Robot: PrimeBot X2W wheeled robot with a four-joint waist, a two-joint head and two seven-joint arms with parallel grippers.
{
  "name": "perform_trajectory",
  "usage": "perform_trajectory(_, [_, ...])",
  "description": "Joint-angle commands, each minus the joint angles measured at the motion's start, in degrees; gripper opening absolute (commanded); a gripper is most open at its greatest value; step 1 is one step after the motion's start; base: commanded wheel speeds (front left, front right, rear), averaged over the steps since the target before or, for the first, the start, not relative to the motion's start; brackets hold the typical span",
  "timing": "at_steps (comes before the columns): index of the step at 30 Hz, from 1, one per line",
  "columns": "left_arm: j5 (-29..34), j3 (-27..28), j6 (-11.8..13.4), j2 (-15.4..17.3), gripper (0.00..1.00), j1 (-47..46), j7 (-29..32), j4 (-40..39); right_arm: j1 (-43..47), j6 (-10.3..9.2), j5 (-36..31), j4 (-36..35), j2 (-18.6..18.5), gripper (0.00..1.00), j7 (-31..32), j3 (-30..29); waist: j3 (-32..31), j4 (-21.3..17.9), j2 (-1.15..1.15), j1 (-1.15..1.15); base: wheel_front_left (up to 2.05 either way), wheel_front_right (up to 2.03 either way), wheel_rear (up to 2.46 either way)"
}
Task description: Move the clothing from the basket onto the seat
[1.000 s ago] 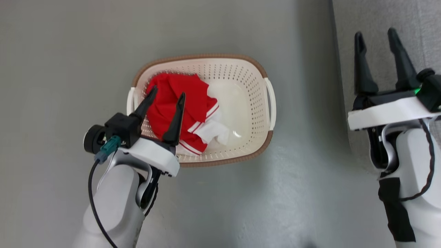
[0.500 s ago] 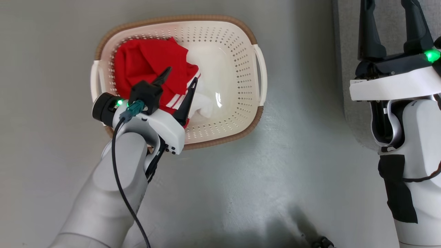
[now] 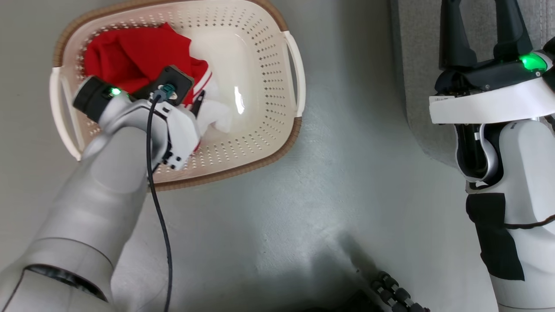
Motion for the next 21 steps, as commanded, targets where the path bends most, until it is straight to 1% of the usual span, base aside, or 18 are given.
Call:
perform_trajectory(1, [0.82, 0.03, -0.04, 1.49, 1.00, -0.94, 0.37, 0.33, 0.90, 0.17, 0.62, -1.81, 0.38, 1.00, -0.34, 0.83, 0.88, -0.90, 0.00, 0.00, 0.00, 0.00, 0.00])
perform_trajectory(4, [2.23, -1.91, -0.04, 2.65, 1.00, -3.01, 2.96, 2.77, 0.86, 0.17, 1.46, -1.97, 0.38, 1.00, -0.34, 1.18, 1.66, -1.64, 0.00, 0.00, 0.00, 0.00, 0.00])
perform_trajectory(6, [3.68, -3.38, 0.52, 3.30, 1.00, -4.15, 3.91, 3.55, 0.88, 0.17, 1.95, -2.11, 0.38, 1.00, -0.34, 1.34, 2.03, -1.99, 0.00, 0.00, 0.00, 0.00, 0.00])
perform_trajectory(11, [6.16, -6.03, 2.11, 4.63, 1.00, -6.31, 8.77, 5.03, 0.97, 0.17, 2.87, -2.42, 0.39, 1.00, -0.34, 1.70, 3.08, -2.65, 0.00, 0.00, 0.00, 0.00, 0.00])
perform_trajectory(17, [6.87, -7.33, 3.11, 5.63, 1.00, -7.51, 13.64, 5.72, 1.15, 0.17, 3.57, -2.77, 0.39, 1.00, -0.34, 2.08, 3.96, -3.29, 0.00, 0.00, 0.00, 0.00, 0.00])
perform_trajectory(21, [6.76, -7.70, 3.44, 6.49, 1.00, -7.69, 15.13, 5.90, 1.26, 0.17, 4.08, -3.12, 0.39, 1.00, -0.34, 2.31, 4.40, -3.60, 0.00, 0.00, 0.00, 0.00, 0.00])
